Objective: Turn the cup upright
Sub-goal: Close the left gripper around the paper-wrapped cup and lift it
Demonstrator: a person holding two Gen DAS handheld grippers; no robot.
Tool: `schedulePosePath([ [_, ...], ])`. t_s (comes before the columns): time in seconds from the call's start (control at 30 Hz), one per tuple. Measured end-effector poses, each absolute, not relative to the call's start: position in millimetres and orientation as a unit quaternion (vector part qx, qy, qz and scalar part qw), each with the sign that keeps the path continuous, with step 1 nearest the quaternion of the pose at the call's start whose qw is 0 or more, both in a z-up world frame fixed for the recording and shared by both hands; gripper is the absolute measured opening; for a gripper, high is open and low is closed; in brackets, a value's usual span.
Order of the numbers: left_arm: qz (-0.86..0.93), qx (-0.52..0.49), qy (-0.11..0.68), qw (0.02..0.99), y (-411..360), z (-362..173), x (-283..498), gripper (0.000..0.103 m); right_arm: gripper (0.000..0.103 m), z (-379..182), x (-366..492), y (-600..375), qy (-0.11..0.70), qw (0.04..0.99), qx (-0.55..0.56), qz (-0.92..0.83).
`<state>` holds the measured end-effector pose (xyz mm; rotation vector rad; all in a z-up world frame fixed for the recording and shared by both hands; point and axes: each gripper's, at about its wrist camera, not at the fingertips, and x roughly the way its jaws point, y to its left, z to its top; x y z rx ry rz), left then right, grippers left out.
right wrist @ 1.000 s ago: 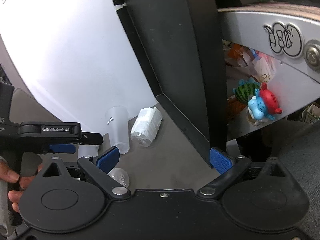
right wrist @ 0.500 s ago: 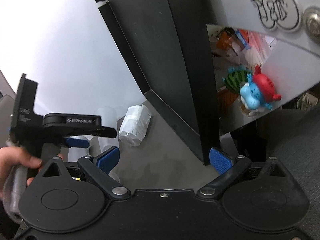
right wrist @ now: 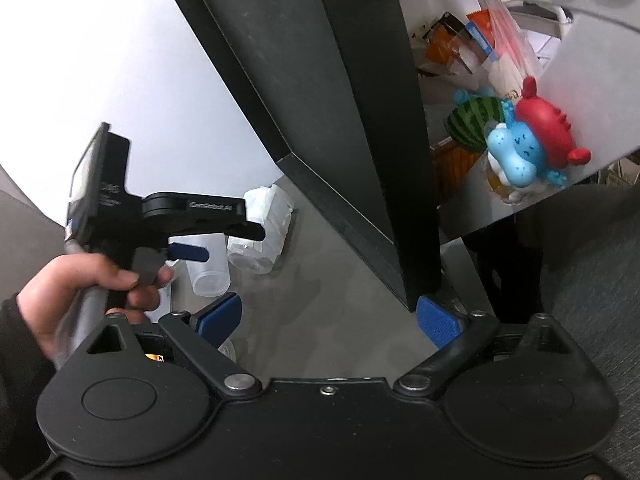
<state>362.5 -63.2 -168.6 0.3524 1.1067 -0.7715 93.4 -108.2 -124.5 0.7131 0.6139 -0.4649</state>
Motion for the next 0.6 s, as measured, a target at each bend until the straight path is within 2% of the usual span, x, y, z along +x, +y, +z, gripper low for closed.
schedulePosePath([
  [0.27, -0.348, 0.188, 0.512, 0.763, -81.2, -187.9, 375.5, 0.087, 0.095, -127.3, 95.2, -114.0, 0.3, 0.86, 0.351, -0.216],
  [0.33, -0.346, 0.202, 0.504, 0.765, -85.8, -190.4, 376.1, 0.079, 0.095, -128.0, 95.4, -114.8, 0.3, 0.86, 0.354, -0.215],
  [0.4, -0.349, 0.21, 0.511, 0.757, -89.3, -193.2, 377.1, 0.062, 0.095, -128.5, 95.4, -116.1, 0.299, 0.859, 0.356, -0.213],
  [0.6, -0.363, 0.21, 0.495, 0.761, -86.6, -179.8, 368.2, 0.061, 0.095, -126.7, 93.4, -115.8, 0.294, 0.865, 0.352, -0.204],
])
